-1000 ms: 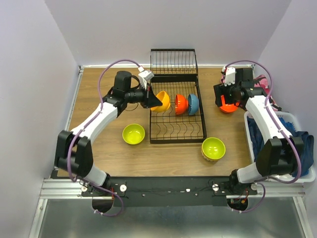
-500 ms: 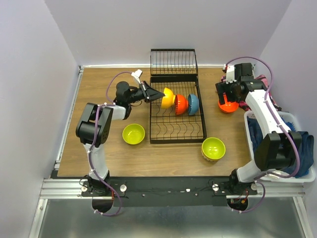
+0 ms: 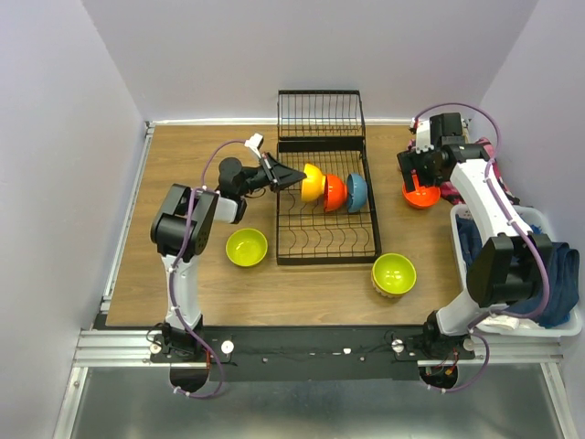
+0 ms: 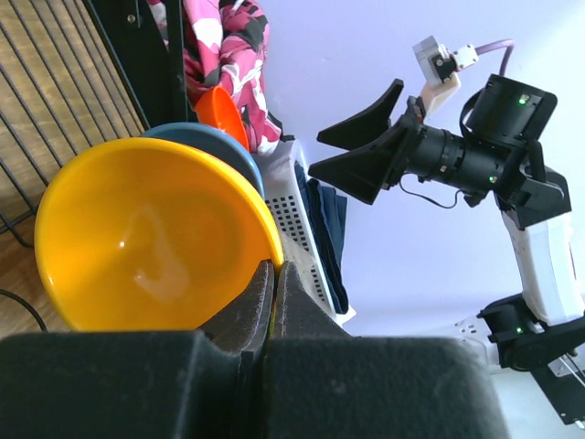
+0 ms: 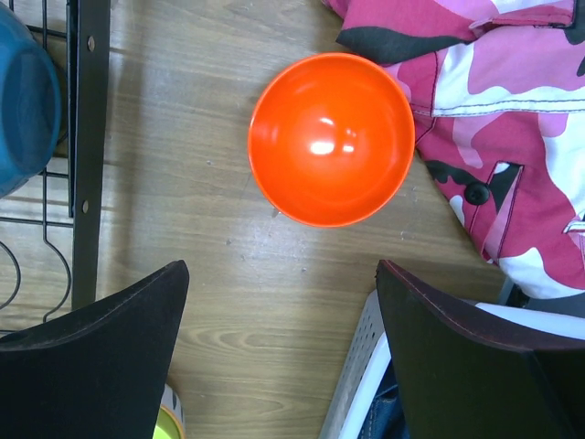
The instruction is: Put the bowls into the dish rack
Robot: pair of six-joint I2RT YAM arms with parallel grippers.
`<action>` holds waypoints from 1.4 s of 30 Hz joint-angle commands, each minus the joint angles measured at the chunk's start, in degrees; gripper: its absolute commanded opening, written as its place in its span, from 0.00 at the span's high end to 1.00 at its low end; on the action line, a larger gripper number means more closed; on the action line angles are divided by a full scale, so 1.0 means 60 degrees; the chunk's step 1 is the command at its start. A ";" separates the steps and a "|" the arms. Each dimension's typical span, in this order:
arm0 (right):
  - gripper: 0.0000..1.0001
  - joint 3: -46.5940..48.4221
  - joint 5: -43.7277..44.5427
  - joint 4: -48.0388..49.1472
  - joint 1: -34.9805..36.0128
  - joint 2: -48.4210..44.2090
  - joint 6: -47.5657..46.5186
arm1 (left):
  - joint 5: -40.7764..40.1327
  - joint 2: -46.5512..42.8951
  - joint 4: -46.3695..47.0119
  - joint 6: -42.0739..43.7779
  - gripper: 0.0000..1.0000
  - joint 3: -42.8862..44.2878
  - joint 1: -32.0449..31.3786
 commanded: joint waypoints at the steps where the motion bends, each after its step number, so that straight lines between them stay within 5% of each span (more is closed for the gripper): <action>1: 0.09 0.0317 0.0144 -0.0222 -0.0058 0.0127 0.0114 | -0.0427 0.0238 0.0616 -0.0078 1.00 0.0300 -0.0126; 13: 0.09 0.0244 0.0202 -0.0310 -0.0058 0.0098 0.0173 | -0.0618 0.1000 0.0556 -0.0399 1.00 0.0739 -0.0448; 42: 0.09 0.0610 0.0510 -0.0530 0.0587 0.1049 -0.0003 | -0.1584 0.2817 0.3970 -0.4062 1.00 0.0461 -0.0668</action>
